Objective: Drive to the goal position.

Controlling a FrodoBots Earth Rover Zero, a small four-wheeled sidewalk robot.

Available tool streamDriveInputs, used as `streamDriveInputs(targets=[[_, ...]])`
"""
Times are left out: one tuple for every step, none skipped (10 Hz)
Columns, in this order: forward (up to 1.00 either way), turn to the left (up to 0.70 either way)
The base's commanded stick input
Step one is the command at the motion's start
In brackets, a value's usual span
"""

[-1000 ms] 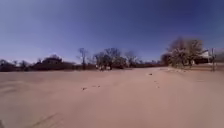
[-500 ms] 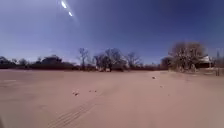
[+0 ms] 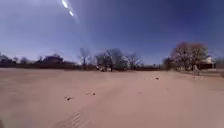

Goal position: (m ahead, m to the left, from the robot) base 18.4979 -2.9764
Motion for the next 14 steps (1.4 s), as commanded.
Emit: streamDriveInputs(targets=[[1.00, -0.27], [1.00, -0.03], [1.00, 0.00], [1.00, 0.00], [1.00, 0.00], [1.00, 0.00], [1.00, 0.00], [1.00, 0.00], [1.00, 0.00], [1.00, 0.00], [1.00, 0.00], [1.00, 0.00], [1.00, 0.00], [1.00, 0.00]])
